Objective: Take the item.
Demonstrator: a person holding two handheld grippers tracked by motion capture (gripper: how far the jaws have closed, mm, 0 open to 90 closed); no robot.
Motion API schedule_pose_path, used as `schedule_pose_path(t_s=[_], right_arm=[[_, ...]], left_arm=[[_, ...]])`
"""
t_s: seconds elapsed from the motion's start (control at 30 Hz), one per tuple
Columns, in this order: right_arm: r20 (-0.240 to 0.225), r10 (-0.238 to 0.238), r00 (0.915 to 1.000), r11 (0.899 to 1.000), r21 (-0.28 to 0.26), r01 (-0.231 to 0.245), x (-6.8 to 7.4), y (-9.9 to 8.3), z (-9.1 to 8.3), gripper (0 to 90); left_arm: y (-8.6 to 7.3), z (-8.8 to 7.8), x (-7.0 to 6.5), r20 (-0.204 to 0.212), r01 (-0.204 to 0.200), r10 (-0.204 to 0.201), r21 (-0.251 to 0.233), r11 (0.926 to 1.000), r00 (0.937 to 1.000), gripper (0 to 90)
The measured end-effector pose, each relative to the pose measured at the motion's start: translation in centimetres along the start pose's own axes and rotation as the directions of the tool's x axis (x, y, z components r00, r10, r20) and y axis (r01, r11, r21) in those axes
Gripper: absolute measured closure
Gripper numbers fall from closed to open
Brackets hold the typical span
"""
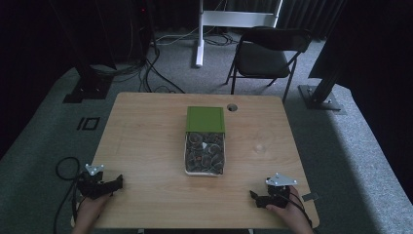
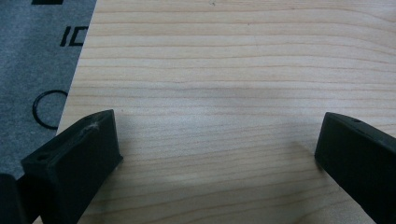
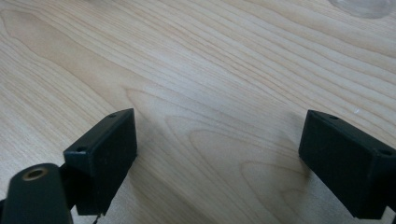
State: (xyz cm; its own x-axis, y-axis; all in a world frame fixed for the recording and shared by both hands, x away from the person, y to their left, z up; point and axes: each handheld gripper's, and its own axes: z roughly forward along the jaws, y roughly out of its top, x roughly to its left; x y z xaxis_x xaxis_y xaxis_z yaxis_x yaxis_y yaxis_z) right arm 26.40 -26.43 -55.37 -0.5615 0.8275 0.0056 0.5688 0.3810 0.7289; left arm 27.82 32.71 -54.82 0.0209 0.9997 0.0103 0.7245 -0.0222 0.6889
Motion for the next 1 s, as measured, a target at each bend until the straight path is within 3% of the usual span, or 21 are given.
schedule_pose_path(t_s=[0.67,1.0], right_arm=[[-0.025,0.022,0.9994,0.999,-0.029,-0.023,-0.2,0.1,-0.5,14.6],[-0.027,0.008,0.9996,0.996,-0.086,-0.010,-0.4,1.9,-2.1,15.1]], left_arm=[[0.0,0.0,0.0,0.000,0.000,0.000,0.000,1.0000,1.0000,0.3],[0.0,0.0,0.0,0.000,0.000,0.000,0.000,1.0000,1.0000,0.3]])
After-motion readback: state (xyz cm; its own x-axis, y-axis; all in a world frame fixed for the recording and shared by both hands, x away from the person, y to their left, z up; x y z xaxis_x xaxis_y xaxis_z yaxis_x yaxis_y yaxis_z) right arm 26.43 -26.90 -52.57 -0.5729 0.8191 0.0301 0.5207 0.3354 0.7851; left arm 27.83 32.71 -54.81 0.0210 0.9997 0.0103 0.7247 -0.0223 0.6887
